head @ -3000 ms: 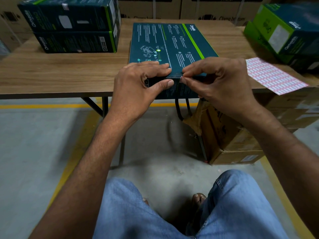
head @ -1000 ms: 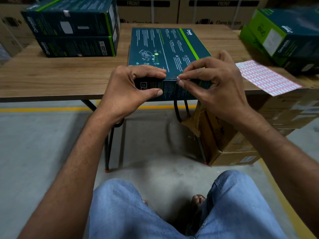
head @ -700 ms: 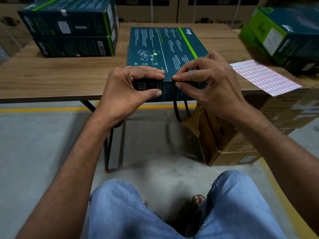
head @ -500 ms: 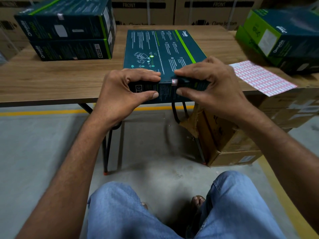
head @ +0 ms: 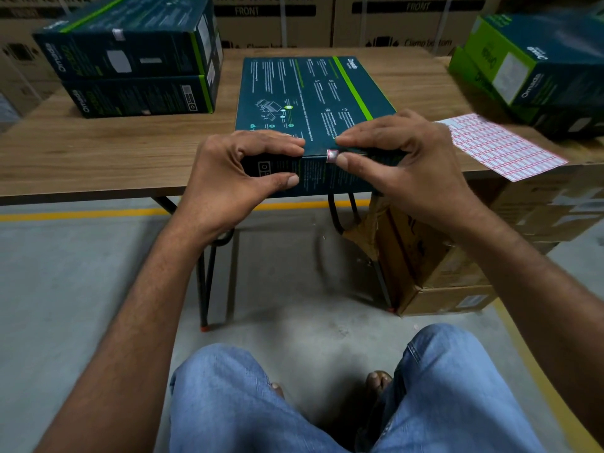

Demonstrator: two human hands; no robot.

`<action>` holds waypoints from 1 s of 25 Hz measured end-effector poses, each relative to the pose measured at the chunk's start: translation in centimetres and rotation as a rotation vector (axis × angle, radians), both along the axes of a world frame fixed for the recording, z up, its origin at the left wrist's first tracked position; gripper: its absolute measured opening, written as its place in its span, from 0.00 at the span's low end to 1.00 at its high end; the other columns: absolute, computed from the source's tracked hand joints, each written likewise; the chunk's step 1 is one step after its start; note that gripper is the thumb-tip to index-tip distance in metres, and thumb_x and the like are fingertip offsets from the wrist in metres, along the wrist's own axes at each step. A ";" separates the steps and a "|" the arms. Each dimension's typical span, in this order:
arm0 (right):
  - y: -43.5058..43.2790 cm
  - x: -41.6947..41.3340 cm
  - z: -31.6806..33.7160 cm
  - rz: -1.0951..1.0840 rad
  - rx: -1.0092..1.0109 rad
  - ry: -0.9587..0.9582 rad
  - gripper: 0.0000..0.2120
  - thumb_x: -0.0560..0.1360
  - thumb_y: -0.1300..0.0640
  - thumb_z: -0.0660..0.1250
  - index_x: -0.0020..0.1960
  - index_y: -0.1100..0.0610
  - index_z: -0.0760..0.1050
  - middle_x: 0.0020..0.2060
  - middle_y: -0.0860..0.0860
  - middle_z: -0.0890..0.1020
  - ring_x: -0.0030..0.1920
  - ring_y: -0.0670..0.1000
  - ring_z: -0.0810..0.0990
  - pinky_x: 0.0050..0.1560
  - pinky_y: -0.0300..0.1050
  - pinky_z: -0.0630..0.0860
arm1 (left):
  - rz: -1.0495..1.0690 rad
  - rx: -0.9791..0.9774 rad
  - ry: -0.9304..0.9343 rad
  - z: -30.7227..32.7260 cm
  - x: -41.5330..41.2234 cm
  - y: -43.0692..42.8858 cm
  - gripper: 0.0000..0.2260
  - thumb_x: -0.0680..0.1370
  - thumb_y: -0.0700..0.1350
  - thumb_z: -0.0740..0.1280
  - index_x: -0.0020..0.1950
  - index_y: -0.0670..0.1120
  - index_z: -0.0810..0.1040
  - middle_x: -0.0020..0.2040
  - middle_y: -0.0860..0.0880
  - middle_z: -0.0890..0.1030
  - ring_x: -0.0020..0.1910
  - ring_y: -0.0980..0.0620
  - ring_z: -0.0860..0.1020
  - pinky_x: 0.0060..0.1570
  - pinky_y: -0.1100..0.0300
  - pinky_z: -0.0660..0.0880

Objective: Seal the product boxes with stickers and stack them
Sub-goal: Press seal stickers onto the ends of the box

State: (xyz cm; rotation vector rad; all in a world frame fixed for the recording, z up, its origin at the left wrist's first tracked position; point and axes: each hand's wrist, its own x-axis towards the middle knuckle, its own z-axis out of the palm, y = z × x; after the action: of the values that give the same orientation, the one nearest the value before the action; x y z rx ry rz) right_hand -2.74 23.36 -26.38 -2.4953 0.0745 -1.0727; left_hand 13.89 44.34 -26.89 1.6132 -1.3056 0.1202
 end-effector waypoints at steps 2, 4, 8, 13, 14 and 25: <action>0.4 0.4 -0.3 -0.001 -0.067 -0.007 0.12 0.78 0.46 0.73 0.59 0.48 0.86 0.56 0.41 0.84 0.53 0.50 0.78 0.51 0.49 0.75 | 0.009 -0.002 -0.003 0.0 -0.1 0.0 0.16 0.71 0.39 0.82 0.58 0.40 0.87 0.59 0.48 0.86 0.61 0.54 0.84 0.66 0.52 0.79; 0.4 0.8 -0.5 0.005 -0.201 0.018 0.12 0.79 0.47 0.72 0.61 0.46 0.85 0.58 0.42 0.84 0.52 0.53 0.75 0.49 0.53 0.73 | 0.018 -0.001 -0.006 -0.1 -0.1 0.0 0.16 0.71 0.39 0.82 0.58 0.40 0.87 0.59 0.48 0.86 0.62 0.54 0.84 0.66 0.51 0.79; 0.0 0.3 -0.6 -0.011 -0.176 0.015 0.16 0.77 0.49 0.75 0.64 0.49 0.84 0.60 0.43 0.84 0.52 0.52 0.77 0.53 0.49 0.74 | 0.015 0.001 -0.012 -0.1 0.0 0.0 0.16 0.71 0.39 0.82 0.57 0.41 0.87 0.59 0.48 0.86 0.62 0.54 0.84 0.66 0.50 0.79; 0.9 0.5 -1.1 -0.050 0.022 -0.133 0.10 0.79 0.47 0.74 0.56 0.50 0.87 0.52 0.42 0.86 0.51 0.51 0.81 0.52 0.46 0.76 | 0.029 -0.004 -0.014 -0.1 -0.2 0.0 0.15 0.71 0.39 0.82 0.57 0.41 0.87 0.59 0.49 0.86 0.62 0.54 0.83 0.67 0.51 0.78; 1.2 0.9 -1.3 -0.064 -0.020 -0.138 0.10 0.79 0.46 0.74 0.56 0.49 0.87 0.52 0.42 0.86 0.50 0.52 0.80 0.50 0.49 0.75 | 0.029 -0.002 -0.018 -0.1 -0.1 0.0 0.15 0.71 0.40 0.82 0.57 0.41 0.87 0.59 0.49 0.86 0.62 0.55 0.83 0.67 0.52 0.78; -0.1 0.5 -0.6 -0.030 -0.085 0.032 0.18 0.75 0.47 0.75 0.64 0.48 0.83 0.59 0.41 0.83 0.55 0.52 0.78 0.55 0.49 0.73 | 0.023 0.015 -0.013 0.0 0.0 0.1 0.16 0.71 0.39 0.82 0.58 0.41 0.86 0.59 0.49 0.86 0.62 0.55 0.83 0.67 0.53 0.78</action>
State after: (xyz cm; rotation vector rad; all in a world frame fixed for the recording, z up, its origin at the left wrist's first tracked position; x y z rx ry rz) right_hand -2.25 23.24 -26.94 -2.5953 0.0778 -1.0689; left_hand 13.84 44.39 -26.88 1.6426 -1.3006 0.1356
